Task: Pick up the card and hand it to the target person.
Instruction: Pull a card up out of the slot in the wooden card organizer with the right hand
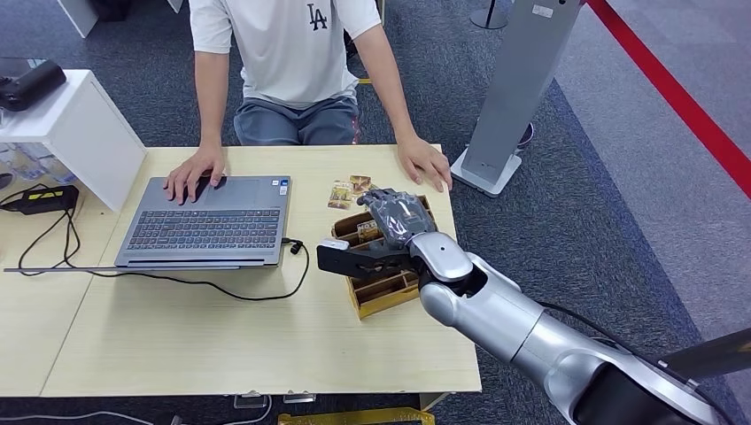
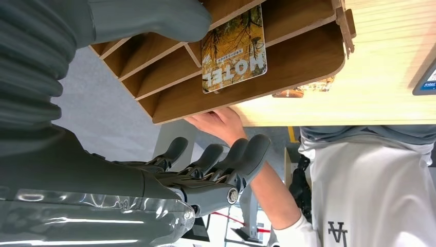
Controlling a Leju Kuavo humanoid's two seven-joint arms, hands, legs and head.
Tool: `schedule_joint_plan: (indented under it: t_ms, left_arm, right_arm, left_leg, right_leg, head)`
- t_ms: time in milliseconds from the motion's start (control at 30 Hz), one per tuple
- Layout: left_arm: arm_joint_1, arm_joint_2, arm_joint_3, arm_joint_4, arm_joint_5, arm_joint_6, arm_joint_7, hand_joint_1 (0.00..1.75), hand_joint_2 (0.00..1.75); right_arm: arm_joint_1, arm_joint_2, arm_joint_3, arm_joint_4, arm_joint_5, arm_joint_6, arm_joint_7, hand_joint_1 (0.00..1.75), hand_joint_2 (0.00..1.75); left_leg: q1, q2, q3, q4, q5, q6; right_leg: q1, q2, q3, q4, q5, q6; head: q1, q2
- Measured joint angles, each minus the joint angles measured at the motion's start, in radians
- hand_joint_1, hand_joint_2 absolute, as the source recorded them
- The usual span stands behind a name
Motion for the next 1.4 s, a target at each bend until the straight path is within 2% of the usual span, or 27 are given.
schedule_joint_plan:
  t_ms: [433,700,1000,1400]
  left_arm:
    - [-0.008,0.000,-0.005,0.002,-0.005,0.001,0.004,0.00,0.00]
    - [-0.007,0.000,-0.006,0.002,-0.005,0.005,0.007,0.00,0.00]
    - [-0.006,0.002,-0.006,0.002,-0.004,0.006,0.003,0.00,0.00]
    - [-0.004,0.003,-0.007,0.001,-0.003,0.004,0.002,0.00,0.00]
  right_arm:
    - [-0.001,0.018,0.012,0.093,-0.007,0.001,-0.020,0.73,1.75]
    - [-0.004,0.025,0.010,0.113,-0.011,-0.012,-0.033,0.72,1.75]
    - [-0.006,0.017,0.012,0.094,-0.013,-0.015,-0.034,0.88,1.75]
    - [0.000,0.005,0.014,0.053,-0.017,-0.016,-0.027,0.94,1.75]
  left_leg:
    - [0.000,0.000,0.000,0.000,0.000,0.000]
    - [0.000,0.000,0.000,0.000,0.000,0.000]
    - [0.000,0.000,0.001,0.000,0.000,0.000]
    - [0.000,0.000,0.001,0.000,0.000,0.000]
  right_leg:
    - [0.000,0.000,0.000,0.000,0.000,0.000]
    - [0.000,0.000,0.000,0.000,0.000,0.000]
    - [0.000,0.000,0.001,0.000,0.000,0.000]
    - [0.000,0.000,0.001,0.000,0.000,0.000]
  head:
    - [0.000,0.000]
    - [0.000,0.000]
    - [0.000,0.000]
    - [0.000,0.000]
